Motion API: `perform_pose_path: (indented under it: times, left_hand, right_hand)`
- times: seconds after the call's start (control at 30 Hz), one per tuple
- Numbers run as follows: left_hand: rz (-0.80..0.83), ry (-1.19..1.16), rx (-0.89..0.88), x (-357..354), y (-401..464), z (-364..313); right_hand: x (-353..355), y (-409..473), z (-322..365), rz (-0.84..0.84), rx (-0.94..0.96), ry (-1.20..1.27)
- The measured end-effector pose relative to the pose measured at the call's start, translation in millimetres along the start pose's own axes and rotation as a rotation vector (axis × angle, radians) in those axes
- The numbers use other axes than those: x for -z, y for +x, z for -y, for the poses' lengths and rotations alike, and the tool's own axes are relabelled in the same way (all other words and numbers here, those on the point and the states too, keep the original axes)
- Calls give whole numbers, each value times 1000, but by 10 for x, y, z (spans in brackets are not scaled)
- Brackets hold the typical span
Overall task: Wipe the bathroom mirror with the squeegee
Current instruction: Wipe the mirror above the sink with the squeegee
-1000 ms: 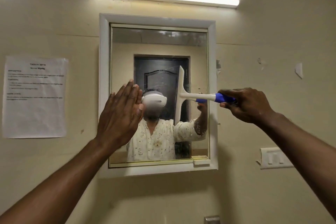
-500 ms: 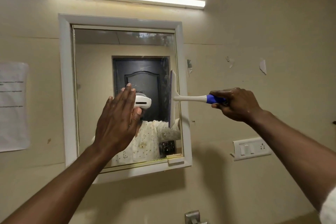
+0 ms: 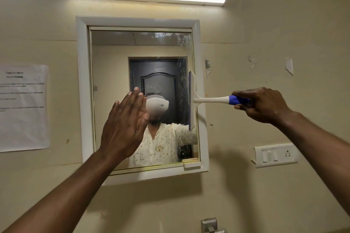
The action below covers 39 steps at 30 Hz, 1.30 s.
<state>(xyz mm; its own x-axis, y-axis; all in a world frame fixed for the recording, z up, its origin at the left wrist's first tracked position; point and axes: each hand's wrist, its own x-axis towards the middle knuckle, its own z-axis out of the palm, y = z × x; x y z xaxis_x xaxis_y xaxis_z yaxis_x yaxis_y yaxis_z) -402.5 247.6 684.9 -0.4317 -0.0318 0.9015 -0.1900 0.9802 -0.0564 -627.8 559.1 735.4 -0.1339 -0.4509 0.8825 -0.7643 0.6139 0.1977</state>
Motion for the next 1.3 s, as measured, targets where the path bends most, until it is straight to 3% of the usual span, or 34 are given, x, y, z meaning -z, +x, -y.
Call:
perform_pose_path:
  times: [1.03,1.3]
  left_hand:
    - [-81,97,19,348,-243,550]
    - [-54,114,86,574,-303,699]
  right_hand:
    - [256,-10,29,4,39,-171]
    - [91,-101,694,-36,107,30]
